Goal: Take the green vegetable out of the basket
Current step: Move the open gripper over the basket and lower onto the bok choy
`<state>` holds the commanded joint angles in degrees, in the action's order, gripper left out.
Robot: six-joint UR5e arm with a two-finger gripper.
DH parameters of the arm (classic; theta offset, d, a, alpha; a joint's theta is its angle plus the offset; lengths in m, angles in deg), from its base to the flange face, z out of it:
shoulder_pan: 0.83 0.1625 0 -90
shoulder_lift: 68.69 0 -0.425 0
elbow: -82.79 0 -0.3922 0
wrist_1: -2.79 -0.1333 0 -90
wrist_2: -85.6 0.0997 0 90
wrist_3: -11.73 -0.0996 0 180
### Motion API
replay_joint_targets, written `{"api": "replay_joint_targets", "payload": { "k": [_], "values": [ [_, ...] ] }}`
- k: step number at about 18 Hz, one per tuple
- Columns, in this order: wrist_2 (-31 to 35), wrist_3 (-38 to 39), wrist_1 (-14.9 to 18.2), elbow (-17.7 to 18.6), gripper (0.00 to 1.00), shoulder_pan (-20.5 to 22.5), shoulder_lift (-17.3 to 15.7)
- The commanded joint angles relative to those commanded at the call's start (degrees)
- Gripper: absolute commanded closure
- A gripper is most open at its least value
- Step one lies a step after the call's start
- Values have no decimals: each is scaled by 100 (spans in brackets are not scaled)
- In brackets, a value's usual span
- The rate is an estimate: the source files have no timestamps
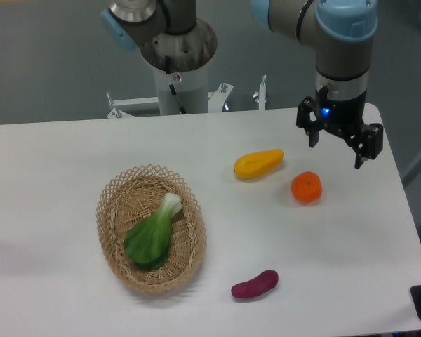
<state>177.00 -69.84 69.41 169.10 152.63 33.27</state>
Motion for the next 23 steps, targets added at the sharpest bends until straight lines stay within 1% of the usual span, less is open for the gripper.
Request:
{"api": "replay_joint_targets", "payload": {
  "k": [4,5,7,9,10,11,13,14,17,19,21,23],
  "values": [
    [17,0,17,9,0,-9,-52],
    [52,0,9,61,0,-18,-61],
    [-17,26,-17,280,0,-26,-236],
    [-175,70,-26,509,0,-35,-298],
    [-263,79,-61,710,0,-44,-395],
    [-307,131,-192,886,0,-70,-509],
    [-316,586,-535,1229,0,-114,-632],
    [-325,850,-580,1370,0,-158,-685],
    [-316,1299,-589,1538,0,-509,-729],
    [-316,1851,-598,1617,0,-702,-738],
    [-316,2467,-624,1643,0,-1044,-660],
    [-299,2873,-659,1670,0,-1326,-458]
  ]
}}
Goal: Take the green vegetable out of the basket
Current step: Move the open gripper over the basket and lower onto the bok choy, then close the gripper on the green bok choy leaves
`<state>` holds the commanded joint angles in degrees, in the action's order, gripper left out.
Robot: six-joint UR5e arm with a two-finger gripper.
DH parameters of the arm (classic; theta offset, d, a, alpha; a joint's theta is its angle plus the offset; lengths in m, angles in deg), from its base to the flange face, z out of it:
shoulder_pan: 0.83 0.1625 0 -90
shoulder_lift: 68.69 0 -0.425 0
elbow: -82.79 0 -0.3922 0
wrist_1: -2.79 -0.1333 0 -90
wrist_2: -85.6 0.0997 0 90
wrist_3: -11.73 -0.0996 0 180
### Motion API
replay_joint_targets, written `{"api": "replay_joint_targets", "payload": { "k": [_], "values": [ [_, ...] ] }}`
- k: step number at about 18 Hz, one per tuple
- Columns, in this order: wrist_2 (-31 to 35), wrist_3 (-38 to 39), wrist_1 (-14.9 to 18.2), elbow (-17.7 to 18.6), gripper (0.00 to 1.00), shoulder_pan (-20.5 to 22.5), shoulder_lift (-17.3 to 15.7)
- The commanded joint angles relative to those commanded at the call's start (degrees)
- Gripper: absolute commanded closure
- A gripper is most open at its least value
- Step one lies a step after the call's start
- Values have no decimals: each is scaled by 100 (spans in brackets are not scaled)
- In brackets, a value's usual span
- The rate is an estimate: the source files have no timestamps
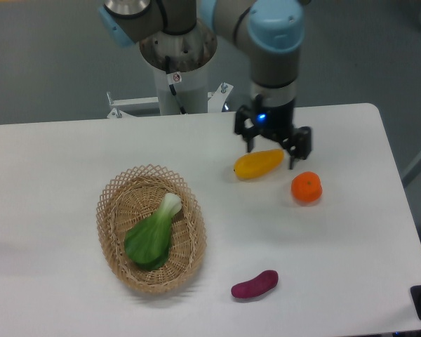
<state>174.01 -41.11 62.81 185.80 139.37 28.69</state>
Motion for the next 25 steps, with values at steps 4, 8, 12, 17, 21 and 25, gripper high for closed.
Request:
{"api": "replay_joint_targets", "payload": {
  "k": [4,8,12,17,21,25],
  "values": [
    [-9,299,-26,35,0,-580,413],
    [0,353,-70,106,0,-1002,756],
    [44,537,-621,421,0,-1389,994],
    [53,678,-1151,624,0,-1504,1160],
    [44,661,-1160,545,0,-1513,1205],
    [62,661,-1178,615,0,-1513,1302]
  ]
}}
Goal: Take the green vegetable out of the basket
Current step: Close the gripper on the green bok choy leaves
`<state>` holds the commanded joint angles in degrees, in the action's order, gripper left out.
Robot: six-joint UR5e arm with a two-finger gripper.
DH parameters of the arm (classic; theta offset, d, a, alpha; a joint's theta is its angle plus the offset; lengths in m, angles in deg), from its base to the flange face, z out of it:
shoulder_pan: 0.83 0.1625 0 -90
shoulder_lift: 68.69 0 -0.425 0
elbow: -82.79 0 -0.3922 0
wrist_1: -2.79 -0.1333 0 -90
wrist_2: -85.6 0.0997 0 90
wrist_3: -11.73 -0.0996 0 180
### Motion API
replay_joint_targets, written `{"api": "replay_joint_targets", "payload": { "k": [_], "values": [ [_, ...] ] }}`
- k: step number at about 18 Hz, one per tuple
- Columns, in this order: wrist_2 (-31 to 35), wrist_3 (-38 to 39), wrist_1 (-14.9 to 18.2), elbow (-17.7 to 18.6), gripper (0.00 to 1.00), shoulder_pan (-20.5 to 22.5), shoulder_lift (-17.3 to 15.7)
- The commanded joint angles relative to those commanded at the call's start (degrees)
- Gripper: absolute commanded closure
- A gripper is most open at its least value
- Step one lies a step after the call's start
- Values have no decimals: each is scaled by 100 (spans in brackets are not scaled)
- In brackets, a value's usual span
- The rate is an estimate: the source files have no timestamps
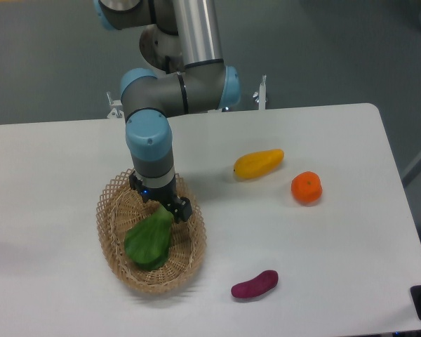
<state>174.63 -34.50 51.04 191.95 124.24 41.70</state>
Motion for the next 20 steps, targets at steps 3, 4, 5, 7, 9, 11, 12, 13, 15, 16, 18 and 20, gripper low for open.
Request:
{"api": "replay_joint_targets", "payload": {
  "k": [3,4,5,7,9,11,12,13,15,16,18,20],
  "values": [
    [0,9,0,27,0,0,26],
    [0,9,0,27,0,0,53],
    [9,9,0,27,0,0,53],
    [9,0,-61,9,0,0,53],
    [70,-9,-149,-8,21,0,62],
    [210,-18,-158,-9,53,0,70],
    [263,-26,-158,-26,64,0,70],
    [272,-26,-158,-44,69,0,70],
    [272,-26,-158,-61,76,0,62],
    [272,-26,-158,-79,76,0,53],
    [272,-44,-158,-105,76,9,9],
    [264,-79,-141,-210,76,26,-52]
  ]
}}
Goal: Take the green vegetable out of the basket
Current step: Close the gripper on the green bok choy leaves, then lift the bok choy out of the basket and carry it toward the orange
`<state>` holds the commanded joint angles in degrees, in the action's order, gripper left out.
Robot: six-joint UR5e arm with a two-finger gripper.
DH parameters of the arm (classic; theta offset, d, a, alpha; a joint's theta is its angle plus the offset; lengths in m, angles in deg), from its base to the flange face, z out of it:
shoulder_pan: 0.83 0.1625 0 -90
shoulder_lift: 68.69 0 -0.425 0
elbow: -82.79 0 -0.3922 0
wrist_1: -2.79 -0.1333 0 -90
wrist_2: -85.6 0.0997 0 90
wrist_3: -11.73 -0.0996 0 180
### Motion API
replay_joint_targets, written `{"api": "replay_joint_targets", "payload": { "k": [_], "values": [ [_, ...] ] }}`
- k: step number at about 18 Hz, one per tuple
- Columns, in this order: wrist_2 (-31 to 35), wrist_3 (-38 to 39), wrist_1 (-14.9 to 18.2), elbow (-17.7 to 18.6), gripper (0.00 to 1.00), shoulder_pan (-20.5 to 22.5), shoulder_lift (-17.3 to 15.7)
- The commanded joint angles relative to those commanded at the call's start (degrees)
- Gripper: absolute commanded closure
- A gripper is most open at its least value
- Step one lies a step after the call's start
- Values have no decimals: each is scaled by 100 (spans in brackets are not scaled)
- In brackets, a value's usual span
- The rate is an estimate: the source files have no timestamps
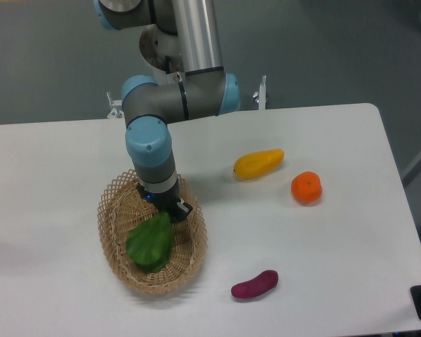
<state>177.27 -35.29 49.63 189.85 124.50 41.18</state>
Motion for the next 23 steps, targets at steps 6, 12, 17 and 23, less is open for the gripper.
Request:
{"api": "replay_joint_targets", "payload": {
  "k": [6,12,17,23],
  "values": [
    [-79,-18,132,-290,76,228,-325],
    [-193,-237,1079,-1133,79,737,-378],
    [-544,-1062,1555,-1600,79,1422,-387],
    [-580,-2380,1740,-1600,79,2266,-519]
  ]
}}
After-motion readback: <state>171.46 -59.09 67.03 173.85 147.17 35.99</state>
